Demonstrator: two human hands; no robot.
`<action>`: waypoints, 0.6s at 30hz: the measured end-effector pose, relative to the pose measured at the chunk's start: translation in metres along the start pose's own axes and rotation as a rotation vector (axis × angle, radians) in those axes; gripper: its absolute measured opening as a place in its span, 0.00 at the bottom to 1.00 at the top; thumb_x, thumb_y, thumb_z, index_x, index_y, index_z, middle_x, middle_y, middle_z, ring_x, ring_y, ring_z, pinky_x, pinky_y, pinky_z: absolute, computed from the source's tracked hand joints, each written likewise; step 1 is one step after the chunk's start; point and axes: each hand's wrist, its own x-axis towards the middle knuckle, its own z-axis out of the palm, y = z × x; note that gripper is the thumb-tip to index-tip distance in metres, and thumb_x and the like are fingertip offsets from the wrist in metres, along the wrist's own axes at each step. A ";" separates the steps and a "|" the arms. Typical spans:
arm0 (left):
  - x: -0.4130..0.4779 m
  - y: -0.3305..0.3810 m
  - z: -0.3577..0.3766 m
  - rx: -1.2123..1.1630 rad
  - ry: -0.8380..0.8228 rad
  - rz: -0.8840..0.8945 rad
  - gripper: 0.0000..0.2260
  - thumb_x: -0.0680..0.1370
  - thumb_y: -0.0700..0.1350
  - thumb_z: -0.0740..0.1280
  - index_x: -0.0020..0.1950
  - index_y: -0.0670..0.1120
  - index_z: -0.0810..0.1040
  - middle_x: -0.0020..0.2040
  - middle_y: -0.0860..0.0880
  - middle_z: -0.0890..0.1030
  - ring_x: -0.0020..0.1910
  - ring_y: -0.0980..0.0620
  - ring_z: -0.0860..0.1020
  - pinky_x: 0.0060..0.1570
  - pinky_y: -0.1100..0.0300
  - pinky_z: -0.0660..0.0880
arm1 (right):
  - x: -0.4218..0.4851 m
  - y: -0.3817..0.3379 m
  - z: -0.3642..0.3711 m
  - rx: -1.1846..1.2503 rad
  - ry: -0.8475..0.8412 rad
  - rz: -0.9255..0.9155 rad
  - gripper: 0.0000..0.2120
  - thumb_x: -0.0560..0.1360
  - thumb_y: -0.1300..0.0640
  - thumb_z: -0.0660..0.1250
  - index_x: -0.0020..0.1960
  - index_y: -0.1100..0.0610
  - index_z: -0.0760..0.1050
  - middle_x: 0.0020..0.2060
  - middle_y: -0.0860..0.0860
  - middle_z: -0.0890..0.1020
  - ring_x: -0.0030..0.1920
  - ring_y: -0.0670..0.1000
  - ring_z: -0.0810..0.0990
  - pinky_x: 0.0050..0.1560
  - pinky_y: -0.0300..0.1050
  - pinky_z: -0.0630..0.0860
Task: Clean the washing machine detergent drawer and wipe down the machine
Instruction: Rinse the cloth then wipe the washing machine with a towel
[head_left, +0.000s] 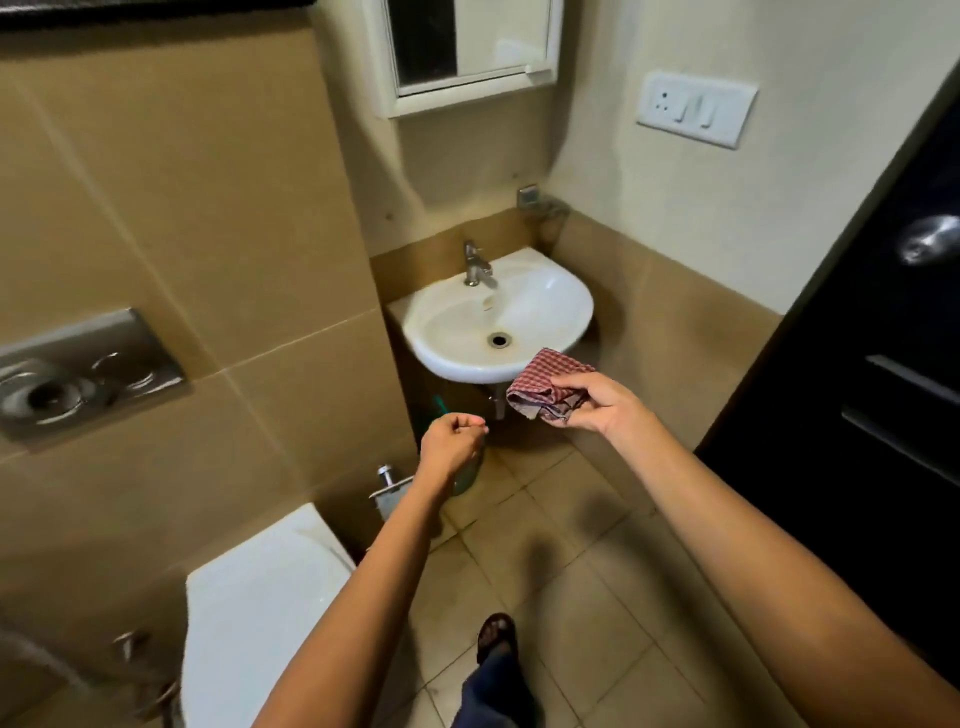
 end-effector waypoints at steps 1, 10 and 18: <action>0.015 0.010 0.009 0.011 -0.013 0.010 0.05 0.74 0.37 0.68 0.40 0.46 0.79 0.31 0.49 0.78 0.30 0.53 0.73 0.34 0.61 0.71 | 0.011 -0.013 -0.004 0.028 0.012 -0.029 0.06 0.76 0.71 0.62 0.49 0.62 0.72 0.41 0.59 0.82 0.44 0.58 0.81 0.50 0.57 0.74; 0.162 0.092 0.061 0.085 -0.158 0.020 0.03 0.75 0.38 0.68 0.42 0.44 0.77 0.38 0.46 0.80 0.34 0.47 0.76 0.36 0.58 0.73 | 0.119 -0.139 -0.014 0.199 0.092 -0.188 0.04 0.78 0.69 0.59 0.50 0.65 0.72 0.40 0.60 0.81 0.43 0.56 0.79 0.26 0.49 0.80; 0.260 0.142 0.086 0.112 -0.115 0.093 0.02 0.75 0.38 0.67 0.45 0.44 0.79 0.43 0.48 0.81 0.38 0.54 0.78 0.40 0.61 0.76 | 0.207 -0.251 0.004 0.185 0.083 -0.238 0.04 0.79 0.67 0.60 0.52 0.65 0.73 0.31 0.59 0.82 0.50 0.58 0.78 0.54 0.52 0.75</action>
